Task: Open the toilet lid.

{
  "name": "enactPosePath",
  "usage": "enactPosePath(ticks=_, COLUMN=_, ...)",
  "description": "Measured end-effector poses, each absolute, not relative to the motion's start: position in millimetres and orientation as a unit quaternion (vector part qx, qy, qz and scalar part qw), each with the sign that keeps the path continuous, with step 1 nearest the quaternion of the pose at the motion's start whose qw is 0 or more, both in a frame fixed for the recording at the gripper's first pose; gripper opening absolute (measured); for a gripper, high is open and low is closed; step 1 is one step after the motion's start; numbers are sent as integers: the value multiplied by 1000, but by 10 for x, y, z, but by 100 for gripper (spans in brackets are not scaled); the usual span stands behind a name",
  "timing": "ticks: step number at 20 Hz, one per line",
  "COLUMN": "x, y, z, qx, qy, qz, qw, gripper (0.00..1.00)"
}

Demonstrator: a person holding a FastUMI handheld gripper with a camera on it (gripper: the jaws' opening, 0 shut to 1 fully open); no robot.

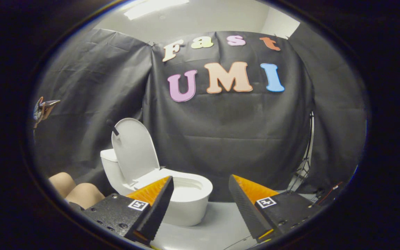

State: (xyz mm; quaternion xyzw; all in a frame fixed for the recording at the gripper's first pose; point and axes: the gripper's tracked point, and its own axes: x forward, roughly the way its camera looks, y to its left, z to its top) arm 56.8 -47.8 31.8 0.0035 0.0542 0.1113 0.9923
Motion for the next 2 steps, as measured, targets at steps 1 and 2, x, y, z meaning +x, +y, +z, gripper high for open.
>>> enactPosePath(ticks=1, x=679, y=-498, z=423, qx=3, qy=46, qz=119, qw=992, gripper=97)
enactPosePath(ticks=2, x=794, y=-538, z=517, qx=7, qy=37, qz=124, qw=992, gripper=97)
